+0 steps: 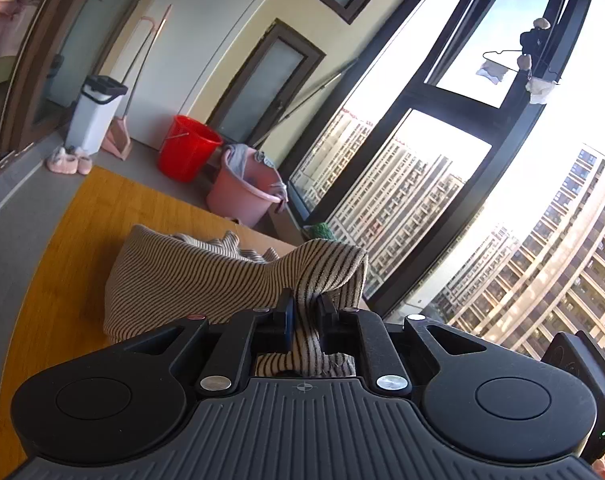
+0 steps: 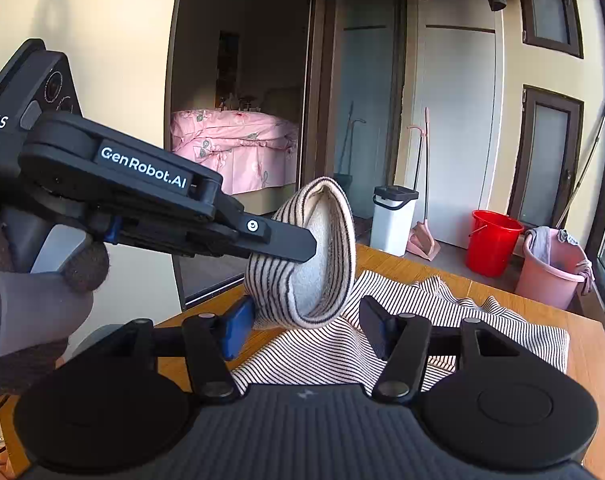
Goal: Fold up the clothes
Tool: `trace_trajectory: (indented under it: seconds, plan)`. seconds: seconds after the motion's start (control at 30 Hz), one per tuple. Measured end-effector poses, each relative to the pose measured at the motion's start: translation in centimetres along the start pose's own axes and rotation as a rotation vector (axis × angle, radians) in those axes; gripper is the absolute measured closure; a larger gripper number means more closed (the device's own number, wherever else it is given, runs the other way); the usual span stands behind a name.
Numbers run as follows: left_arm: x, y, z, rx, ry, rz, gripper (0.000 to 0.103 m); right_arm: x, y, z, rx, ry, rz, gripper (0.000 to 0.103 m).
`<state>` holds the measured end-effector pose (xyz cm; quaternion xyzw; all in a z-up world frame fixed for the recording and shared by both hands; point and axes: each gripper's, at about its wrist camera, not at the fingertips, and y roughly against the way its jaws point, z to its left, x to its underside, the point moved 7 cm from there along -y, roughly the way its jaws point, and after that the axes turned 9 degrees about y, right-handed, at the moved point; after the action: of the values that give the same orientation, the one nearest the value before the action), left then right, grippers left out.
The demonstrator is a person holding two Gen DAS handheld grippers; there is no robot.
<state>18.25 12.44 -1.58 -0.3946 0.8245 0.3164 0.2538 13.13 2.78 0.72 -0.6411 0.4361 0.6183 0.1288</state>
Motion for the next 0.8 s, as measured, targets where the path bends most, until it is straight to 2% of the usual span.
trace_trajectory:
  seconds: [0.07,0.1,0.13,0.23,0.3,0.37,0.43,0.53,0.63,0.73,0.8]
  plan:
    - [0.2,-0.1,-0.1,0.004,-0.002,0.001,0.085,0.0,-0.3,-0.2,0.003,0.008,0.016,0.076]
    - [0.2,-0.1,-0.2,0.003,-0.006,-0.002,0.083,0.1,-0.4,-0.4,0.002,0.005,0.025,0.088]
    - [0.2,0.0,-0.3,0.003,-0.009,-0.006,0.079,0.2,-0.7,-0.7,0.0,-0.007,0.034,0.092]
    - [0.1,0.1,-0.5,-0.015,-0.021,-0.022,0.063,0.5,-1.1,-2.0,0.008,-0.07,0.058,0.093]
    - [0.0,0.2,-0.3,-0.045,-0.03,-0.039,0.048,0.7,-1.5,-3.9,0.023,-0.134,0.078,0.093]
    - [-0.3,0.3,0.2,-0.081,-0.025,-0.056,0.023,1.0,-1.7,-6.2,0.031,-0.208,0.09,0.093]
    - [-0.5,0.1,0.8,-0.147,-0.048,-0.068,0.014,0.6,-1.8,-8.5,0.036,-0.267,0.089,0.093]
    - [-0.3,-1.2,1.1,-0.255,-0.145,-0.047,0.008,-0.9,-1.9,-11.1,0.044,-0.311,0.063,0.093]
    - [0.2,-3.5,0.2,-0.354,-0.313,-0.034,0.008,-3.1,-1.9,-13.5,0.05,-0.328,0.012,0.093]
    - [0.5,-6.0,-0.6,-0.407,-0.425,-0.021,0.008,-5.2,-1.6,-15.5,0.059,-0.318,-0.033,0.093]
    - [0.3,-7.9,-0.9,-0.433,-0.449,-0.013,0.009,-6.2,-1.2,-16.7,0.073,-0.303,-0.054,0.093]
